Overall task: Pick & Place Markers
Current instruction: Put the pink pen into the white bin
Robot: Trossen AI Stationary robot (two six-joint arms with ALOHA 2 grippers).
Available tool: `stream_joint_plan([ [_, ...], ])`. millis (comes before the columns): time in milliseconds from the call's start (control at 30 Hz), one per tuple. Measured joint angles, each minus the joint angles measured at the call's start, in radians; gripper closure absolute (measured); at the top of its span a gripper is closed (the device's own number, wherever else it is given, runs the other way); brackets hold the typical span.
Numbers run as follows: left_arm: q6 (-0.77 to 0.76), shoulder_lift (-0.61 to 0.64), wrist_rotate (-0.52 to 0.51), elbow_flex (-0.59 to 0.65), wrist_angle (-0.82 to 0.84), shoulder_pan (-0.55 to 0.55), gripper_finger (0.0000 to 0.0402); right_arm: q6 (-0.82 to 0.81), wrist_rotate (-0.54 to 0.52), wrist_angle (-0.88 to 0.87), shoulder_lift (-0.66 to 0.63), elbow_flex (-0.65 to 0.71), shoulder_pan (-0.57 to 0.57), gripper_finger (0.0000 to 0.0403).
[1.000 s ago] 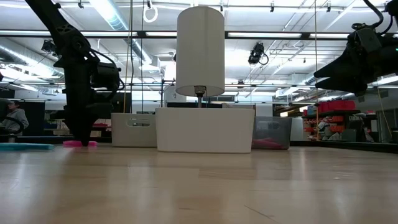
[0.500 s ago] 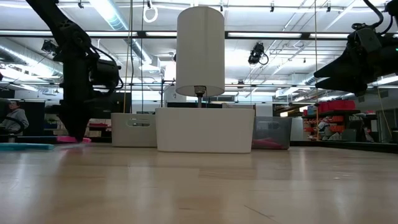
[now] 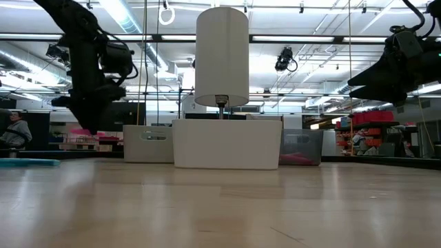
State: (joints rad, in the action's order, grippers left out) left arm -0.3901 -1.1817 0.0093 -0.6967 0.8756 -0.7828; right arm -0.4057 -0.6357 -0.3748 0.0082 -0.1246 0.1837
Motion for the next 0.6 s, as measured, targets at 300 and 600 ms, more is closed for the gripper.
stream_joint_plan([
  [300,0.000,0.018,-0.002,-0.118,0.111,0.089,0.0364,0.000,0.000,0.000,0.000,0.000,0.000,0.0160],
  [600,0.013,0.018,-0.001,-0.213,0.200,0.207,0.0364,0.000,0.000,0.000,0.000,0.000,0.000,0.0160],
])
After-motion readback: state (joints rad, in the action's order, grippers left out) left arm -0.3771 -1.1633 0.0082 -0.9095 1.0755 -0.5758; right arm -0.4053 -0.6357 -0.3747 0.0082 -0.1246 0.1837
